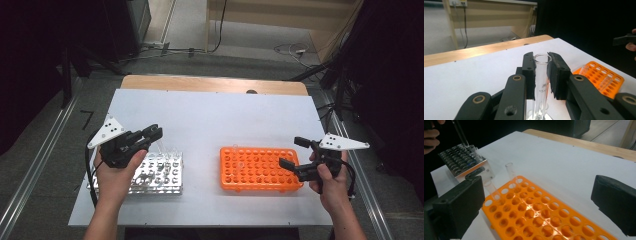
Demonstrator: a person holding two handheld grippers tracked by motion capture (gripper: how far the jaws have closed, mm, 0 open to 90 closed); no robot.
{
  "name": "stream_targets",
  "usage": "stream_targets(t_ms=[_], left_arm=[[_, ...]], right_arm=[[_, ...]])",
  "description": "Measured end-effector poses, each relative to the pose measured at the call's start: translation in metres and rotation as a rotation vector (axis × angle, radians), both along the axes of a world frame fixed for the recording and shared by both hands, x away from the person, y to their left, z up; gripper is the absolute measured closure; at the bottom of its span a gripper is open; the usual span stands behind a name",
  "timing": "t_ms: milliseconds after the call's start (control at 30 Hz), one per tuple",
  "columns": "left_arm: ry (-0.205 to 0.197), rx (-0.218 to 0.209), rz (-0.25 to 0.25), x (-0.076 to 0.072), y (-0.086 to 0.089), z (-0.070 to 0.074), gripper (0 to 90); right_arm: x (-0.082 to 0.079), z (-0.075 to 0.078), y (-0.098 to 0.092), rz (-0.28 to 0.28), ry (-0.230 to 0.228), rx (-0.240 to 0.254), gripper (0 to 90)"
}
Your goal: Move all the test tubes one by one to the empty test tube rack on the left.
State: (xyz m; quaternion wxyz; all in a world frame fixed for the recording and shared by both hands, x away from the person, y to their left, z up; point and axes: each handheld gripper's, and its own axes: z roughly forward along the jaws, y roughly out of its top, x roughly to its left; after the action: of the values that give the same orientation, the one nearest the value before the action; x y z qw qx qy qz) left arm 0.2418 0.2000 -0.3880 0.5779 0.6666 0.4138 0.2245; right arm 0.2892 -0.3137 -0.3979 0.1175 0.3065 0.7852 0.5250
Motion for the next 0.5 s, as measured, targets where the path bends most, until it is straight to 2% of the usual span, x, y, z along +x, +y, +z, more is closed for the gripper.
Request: stream_targets(t_ms=[333,500], left_arm=[[0.029,-0.005,0.045,0.007,0.011,-0.015,76.3],[0.054,0.025,0.058,0.011,0.011,-0.025,76.2]], right_arm=[[0.007,-0.008,-0.019,-0.052,0.004,0.016,0.0],[0.009,-0.012,-0.018,-0.055,0.012,0.005,0.0]])
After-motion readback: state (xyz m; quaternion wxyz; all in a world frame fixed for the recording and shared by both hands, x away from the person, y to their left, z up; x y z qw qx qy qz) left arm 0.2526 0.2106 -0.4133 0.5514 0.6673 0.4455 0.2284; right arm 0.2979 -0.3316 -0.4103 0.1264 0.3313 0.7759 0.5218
